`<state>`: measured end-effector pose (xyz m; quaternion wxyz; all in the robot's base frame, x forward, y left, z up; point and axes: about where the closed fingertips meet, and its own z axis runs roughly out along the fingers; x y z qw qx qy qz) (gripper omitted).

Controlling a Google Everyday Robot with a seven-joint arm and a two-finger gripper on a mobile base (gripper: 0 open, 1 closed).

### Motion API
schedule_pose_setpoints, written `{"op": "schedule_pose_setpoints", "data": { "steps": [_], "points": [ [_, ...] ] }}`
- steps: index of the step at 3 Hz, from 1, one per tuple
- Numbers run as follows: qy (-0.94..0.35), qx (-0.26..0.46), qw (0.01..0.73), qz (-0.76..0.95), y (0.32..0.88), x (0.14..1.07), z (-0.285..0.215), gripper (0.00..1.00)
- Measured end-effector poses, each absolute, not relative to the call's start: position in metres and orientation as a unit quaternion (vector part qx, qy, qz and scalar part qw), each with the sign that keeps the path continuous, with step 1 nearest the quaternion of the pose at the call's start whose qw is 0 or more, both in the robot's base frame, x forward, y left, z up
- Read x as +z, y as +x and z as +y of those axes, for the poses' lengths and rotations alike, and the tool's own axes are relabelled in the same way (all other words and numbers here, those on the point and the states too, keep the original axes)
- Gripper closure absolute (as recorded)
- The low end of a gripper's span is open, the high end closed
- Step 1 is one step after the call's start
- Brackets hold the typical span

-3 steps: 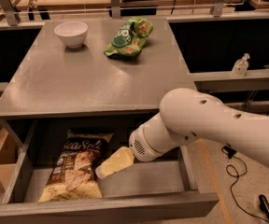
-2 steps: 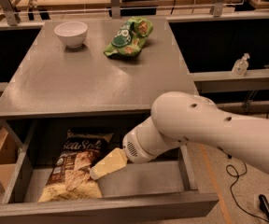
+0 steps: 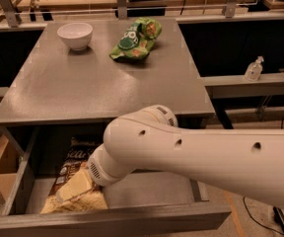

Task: Pick brown chip bag from top drawer and place on counter

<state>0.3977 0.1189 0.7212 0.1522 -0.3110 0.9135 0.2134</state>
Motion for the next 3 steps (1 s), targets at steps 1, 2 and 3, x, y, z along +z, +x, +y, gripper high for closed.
{"op": "schedule_pose_setpoints", "data": {
  "steps": [1, 2, 3],
  "points": [
    [-0.279, 0.23, 0.143, 0.921, 0.401, 0.711, 0.14, 0.0],
    [-0.255, 0.247, 0.141, 0.924, 0.413, 0.698, 0.151, 0.0],
    [-0.237, 0.251, 0.145, 0.927, 0.425, 0.686, 0.151, 0.0]
  ]
}}
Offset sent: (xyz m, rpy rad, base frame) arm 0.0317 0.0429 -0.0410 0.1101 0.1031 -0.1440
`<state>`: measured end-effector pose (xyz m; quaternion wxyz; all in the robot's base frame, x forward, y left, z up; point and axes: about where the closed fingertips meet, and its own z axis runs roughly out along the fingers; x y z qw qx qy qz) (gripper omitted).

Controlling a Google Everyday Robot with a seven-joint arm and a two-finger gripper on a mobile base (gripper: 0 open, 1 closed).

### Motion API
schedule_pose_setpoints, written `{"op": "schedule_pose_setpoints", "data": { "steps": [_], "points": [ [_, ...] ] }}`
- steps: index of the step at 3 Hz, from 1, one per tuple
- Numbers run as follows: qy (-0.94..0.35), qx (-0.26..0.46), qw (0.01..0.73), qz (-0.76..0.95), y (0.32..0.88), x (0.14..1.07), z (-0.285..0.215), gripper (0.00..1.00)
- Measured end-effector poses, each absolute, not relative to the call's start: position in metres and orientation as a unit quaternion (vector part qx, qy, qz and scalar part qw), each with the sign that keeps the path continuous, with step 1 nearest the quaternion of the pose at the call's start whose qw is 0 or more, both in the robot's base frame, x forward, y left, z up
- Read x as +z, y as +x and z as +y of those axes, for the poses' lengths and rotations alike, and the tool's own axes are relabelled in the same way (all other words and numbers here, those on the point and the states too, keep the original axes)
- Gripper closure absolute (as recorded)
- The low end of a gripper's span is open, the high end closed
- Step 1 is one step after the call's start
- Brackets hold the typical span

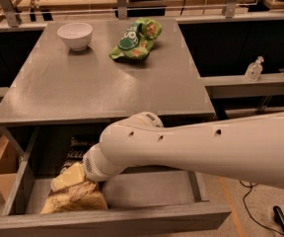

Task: Pick brown chip bag from top drawer and place on counter

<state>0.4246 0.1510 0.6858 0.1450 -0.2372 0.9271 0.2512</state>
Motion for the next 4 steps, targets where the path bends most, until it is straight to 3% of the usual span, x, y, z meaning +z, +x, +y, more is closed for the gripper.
{"op": "schedule_pose_setpoints", "data": {
  "steps": [2, 3, 4],
  "points": [
    [-0.213, 0.225, 0.14, 0.94, 0.433, 0.656, 0.149, 0.02],
    [-0.206, 0.222, 0.13, 0.944, 0.432, 0.642, 0.154, 0.18],
    [-0.2, 0.222, 0.124, 0.946, 0.431, 0.636, 0.156, 0.41]
  ]
}}
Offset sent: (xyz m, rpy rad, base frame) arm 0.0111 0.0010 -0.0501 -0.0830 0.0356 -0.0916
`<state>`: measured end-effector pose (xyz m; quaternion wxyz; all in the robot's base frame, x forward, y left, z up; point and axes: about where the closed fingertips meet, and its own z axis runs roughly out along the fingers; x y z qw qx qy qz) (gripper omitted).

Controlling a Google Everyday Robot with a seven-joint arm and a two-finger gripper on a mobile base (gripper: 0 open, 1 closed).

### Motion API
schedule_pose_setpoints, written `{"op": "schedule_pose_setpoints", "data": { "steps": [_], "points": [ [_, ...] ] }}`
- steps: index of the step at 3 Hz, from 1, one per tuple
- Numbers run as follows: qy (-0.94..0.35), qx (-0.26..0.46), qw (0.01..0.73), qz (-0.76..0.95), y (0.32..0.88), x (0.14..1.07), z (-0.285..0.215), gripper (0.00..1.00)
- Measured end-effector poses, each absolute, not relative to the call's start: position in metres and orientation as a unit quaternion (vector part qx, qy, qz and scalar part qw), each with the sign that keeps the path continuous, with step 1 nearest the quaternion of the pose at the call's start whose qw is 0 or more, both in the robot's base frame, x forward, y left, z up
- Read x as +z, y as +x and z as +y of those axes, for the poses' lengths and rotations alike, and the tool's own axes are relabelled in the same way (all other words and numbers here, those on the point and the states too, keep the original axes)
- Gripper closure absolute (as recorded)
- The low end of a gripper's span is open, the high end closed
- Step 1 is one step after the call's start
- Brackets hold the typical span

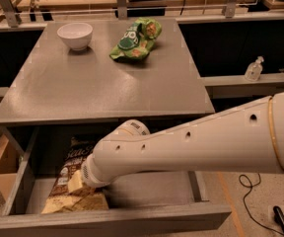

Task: Pick brown chip bag from top drawer and place on counter

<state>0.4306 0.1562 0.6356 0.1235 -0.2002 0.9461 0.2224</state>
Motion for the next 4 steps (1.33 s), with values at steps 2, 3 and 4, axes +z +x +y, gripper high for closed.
{"op": "schedule_pose_setpoints", "data": {
  "steps": [2, 3, 4],
  "points": [
    [-0.178, 0.313, 0.137, 0.923, 0.415, 0.652, 0.173, 0.88],
    [-0.178, 0.37, 0.129, 0.903, 0.391, 0.672, 0.191, 1.0],
    [-0.219, 0.404, 0.132, 0.878, 0.354, 0.704, 0.201, 1.0]
  ]
}}
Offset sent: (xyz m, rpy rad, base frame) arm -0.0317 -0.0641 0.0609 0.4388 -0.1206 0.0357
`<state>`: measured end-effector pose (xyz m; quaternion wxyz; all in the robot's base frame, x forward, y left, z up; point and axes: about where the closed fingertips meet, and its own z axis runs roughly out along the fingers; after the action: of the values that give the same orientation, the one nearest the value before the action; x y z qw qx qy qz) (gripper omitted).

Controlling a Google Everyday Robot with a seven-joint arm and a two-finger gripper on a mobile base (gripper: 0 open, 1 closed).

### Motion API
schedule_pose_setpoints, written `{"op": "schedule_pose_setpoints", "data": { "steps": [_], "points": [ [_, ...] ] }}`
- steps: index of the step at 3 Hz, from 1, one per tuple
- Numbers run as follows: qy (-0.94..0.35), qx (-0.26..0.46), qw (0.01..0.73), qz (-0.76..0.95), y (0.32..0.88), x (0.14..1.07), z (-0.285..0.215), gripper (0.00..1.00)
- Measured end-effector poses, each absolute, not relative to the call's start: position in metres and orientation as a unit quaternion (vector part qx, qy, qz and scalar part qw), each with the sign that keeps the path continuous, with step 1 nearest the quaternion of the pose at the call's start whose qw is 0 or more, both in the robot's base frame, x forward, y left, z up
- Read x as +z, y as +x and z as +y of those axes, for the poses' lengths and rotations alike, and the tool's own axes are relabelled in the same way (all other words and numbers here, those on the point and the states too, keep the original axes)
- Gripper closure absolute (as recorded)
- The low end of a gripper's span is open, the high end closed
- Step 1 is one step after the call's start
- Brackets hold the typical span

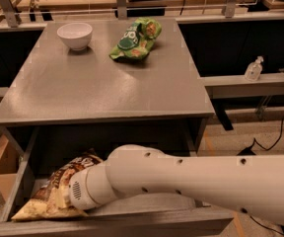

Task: Pick brown chip bag from top drawer and place on counter

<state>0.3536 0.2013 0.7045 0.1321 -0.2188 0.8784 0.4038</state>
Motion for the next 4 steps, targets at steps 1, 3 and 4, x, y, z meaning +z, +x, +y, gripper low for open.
{"op": "schedule_pose_setpoints", "data": {
  "steps": [1, 3, 4],
  "points": [
    [-0.256, 0.41, 0.156, 0.861, 0.337, 0.722, 0.204, 1.0],
    [-0.256, 0.416, 0.166, 0.857, 0.339, 0.729, 0.202, 1.0],
    [-0.263, 0.409, 0.204, 0.85, 0.349, 0.761, 0.189, 1.0]
  ]
}}
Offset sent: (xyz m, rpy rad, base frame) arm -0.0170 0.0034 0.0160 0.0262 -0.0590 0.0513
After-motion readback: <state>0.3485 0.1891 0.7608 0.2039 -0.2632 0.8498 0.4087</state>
